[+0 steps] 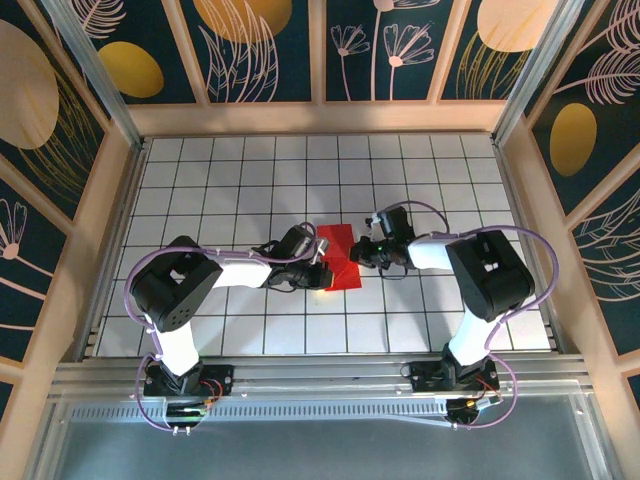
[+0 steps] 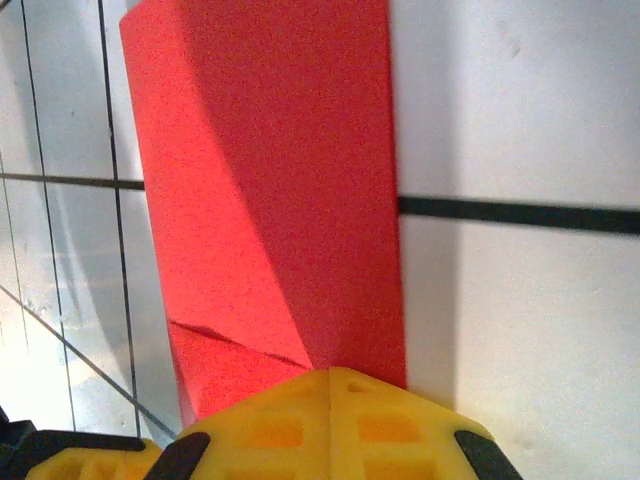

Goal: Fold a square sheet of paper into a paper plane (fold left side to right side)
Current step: Fold the triangle a second time at the center of the table.

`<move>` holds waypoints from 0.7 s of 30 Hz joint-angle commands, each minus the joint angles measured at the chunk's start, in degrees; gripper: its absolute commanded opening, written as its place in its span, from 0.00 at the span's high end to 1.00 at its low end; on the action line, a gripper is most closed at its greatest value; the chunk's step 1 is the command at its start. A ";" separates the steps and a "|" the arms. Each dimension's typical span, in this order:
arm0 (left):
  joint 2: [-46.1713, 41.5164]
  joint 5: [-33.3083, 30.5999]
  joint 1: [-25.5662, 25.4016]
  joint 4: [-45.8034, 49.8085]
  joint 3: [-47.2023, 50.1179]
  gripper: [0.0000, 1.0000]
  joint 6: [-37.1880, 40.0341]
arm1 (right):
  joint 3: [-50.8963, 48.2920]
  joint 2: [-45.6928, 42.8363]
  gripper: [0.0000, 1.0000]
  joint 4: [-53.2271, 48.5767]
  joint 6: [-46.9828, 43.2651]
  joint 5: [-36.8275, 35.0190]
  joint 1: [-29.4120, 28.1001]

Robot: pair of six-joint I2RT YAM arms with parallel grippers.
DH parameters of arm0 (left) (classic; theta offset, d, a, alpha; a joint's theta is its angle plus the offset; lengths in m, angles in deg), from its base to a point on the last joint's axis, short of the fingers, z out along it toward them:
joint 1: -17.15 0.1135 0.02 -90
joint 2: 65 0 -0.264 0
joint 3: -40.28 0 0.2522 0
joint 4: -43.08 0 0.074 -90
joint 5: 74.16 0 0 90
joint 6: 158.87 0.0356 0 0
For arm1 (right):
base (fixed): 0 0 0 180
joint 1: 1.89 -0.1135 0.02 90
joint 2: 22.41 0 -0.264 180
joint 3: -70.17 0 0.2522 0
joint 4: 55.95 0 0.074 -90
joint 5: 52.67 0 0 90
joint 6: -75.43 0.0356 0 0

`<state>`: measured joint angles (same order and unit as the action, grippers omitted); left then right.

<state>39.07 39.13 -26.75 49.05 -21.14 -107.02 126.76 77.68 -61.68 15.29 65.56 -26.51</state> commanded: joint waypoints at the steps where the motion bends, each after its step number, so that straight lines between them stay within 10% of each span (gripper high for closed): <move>1: 1.09 -2.90 -0.22 6.21 2.53 1.00 1.01 | 1.70 2.17 1.00 -2.04 -2.68 -4.95 3.40; 21: -0.20 -2.46 -0.31 4.28 2.31 1.00 0.83 | -2.47 -6.66 1.00 2.22 5.13 1.30 -3.04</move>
<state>38.41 38.67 -26.75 48.26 -20.25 -107.02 126.41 70.14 -62.36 17.28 65.06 -28.32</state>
